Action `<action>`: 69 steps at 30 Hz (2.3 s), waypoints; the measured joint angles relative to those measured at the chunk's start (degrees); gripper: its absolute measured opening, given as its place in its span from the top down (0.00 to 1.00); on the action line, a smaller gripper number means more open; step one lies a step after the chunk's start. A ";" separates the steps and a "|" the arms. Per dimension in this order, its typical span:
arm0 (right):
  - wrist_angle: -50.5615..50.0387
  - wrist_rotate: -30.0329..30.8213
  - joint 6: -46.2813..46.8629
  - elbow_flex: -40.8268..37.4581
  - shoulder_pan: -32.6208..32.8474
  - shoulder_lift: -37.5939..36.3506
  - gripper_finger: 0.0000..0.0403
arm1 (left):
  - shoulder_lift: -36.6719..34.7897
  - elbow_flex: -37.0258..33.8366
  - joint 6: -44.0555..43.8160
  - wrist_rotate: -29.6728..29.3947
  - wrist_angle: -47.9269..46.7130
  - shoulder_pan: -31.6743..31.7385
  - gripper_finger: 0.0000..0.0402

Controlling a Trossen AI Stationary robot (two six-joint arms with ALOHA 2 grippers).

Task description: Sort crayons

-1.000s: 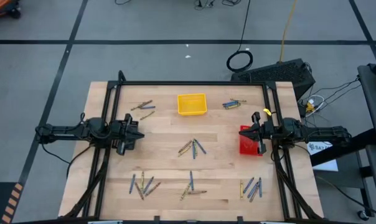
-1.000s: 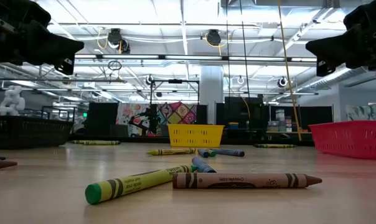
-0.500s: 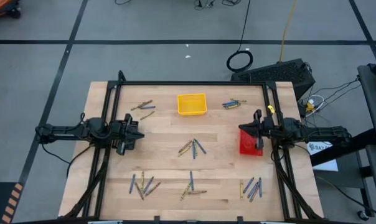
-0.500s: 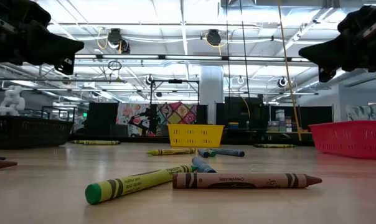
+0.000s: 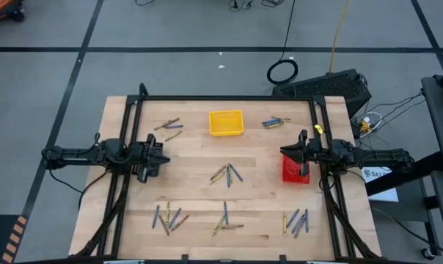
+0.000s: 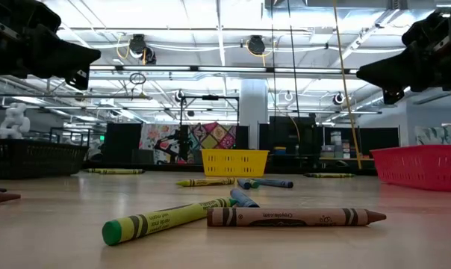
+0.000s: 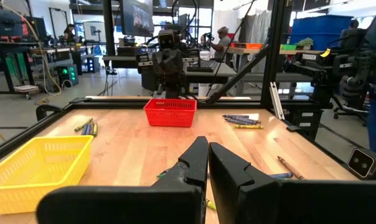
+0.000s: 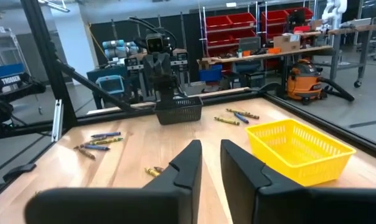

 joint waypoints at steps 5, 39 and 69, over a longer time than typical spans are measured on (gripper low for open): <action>-0.14 0.02 -0.23 0.00 0.00 0.00 0.84 | 0.02 -0.02 0.00 0.00 0.00 0.01 0.95; 0.81 22.43 -0.46 -0.02 0.02 0.02 0.84 | 0.01 -0.01 0.00 0.01 0.00 0.01 0.95; 4.53 1.18 18.17 -0.13 0.04 0.02 0.84 | 0.01 0.00 0.00 0.00 0.01 0.01 0.95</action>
